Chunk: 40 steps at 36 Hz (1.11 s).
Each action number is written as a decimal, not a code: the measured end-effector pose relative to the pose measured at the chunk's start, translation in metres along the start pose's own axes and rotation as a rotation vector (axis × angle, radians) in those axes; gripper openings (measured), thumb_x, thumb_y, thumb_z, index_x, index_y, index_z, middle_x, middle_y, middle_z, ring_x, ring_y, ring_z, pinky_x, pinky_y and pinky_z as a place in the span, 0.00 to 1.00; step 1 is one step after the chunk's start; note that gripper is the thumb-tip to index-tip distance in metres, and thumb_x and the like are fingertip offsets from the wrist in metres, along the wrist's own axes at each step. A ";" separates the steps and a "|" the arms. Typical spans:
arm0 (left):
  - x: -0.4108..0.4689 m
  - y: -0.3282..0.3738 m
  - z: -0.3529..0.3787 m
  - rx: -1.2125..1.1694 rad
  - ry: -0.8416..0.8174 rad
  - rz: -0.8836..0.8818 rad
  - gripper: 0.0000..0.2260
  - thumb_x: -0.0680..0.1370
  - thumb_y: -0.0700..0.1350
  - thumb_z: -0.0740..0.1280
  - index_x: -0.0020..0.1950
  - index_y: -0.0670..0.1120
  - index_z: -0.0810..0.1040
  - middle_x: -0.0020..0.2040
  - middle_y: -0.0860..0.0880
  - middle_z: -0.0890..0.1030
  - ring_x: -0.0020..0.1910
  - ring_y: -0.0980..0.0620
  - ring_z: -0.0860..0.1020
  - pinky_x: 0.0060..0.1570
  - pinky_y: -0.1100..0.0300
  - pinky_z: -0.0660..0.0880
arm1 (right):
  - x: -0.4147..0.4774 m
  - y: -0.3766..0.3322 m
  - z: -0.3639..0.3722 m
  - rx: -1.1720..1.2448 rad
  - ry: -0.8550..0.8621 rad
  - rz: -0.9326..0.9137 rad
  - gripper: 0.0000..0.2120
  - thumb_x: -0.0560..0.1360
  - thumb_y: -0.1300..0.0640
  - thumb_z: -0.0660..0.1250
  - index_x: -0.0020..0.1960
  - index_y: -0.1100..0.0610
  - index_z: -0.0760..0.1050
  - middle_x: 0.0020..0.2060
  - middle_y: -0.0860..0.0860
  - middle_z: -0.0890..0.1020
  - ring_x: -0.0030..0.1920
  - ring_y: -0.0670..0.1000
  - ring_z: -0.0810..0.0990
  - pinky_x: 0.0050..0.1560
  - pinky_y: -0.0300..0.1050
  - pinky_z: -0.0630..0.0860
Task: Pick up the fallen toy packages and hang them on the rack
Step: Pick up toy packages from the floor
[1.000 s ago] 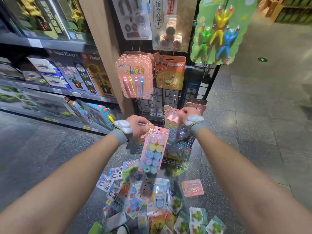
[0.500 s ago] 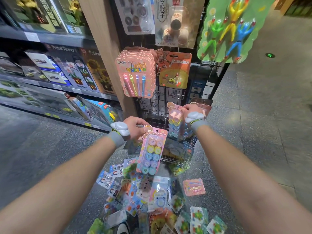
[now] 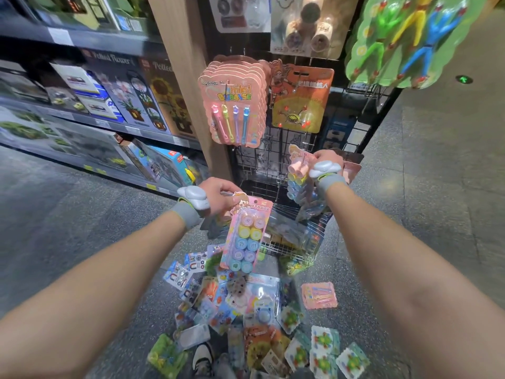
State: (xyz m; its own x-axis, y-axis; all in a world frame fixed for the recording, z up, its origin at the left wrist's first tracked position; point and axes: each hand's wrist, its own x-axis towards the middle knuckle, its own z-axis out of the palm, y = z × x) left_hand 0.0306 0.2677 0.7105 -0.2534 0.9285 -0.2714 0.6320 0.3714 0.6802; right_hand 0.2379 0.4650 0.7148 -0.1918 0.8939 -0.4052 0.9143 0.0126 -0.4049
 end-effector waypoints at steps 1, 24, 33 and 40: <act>-0.001 0.000 -0.001 -0.002 0.005 -0.005 0.06 0.76 0.47 0.72 0.42 0.59 0.82 0.37 0.61 0.82 0.36 0.53 0.82 0.40 0.54 0.80 | 0.001 -0.001 -0.002 -0.013 0.045 0.003 0.18 0.77 0.64 0.61 0.67 0.64 0.74 0.64 0.58 0.77 0.58 0.51 0.79 0.58 0.39 0.73; -0.034 -0.020 0.001 -0.072 0.041 -0.105 0.06 0.75 0.46 0.73 0.42 0.58 0.82 0.38 0.55 0.85 0.44 0.39 0.83 0.43 0.50 0.81 | 0.019 -0.002 0.007 0.214 0.252 0.063 0.17 0.75 0.64 0.64 0.32 0.52 0.62 0.31 0.51 0.67 0.42 0.48 0.69 0.40 0.41 0.67; -0.047 -0.018 -0.003 -0.104 0.067 -0.115 0.08 0.76 0.46 0.73 0.40 0.60 0.82 0.40 0.52 0.86 0.43 0.38 0.83 0.40 0.46 0.81 | 0.002 -0.007 0.004 0.065 0.197 0.064 0.15 0.77 0.62 0.64 0.62 0.63 0.76 0.58 0.58 0.81 0.56 0.54 0.80 0.53 0.43 0.76; -0.054 -0.017 -0.001 -0.148 0.097 -0.123 0.09 0.77 0.45 0.72 0.40 0.59 0.81 0.44 0.47 0.86 0.42 0.42 0.83 0.41 0.49 0.81 | -0.020 -0.004 0.003 0.059 0.204 0.033 0.16 0.78 0.61 0.63 0.65 0.63 0.73 0.61 0.58 0.79 0.61 0.57 0.77 0.56 0.43 0.74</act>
State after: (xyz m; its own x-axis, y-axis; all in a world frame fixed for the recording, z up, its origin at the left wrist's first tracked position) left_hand 0.0329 0.2116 0.7142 -0.3958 0.8689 -0.2973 0.4790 0.4715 0.7404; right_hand 0.2372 0.4458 0.7225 -0.0803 0.9657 -0.2468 0.8951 -0.0391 -0.4442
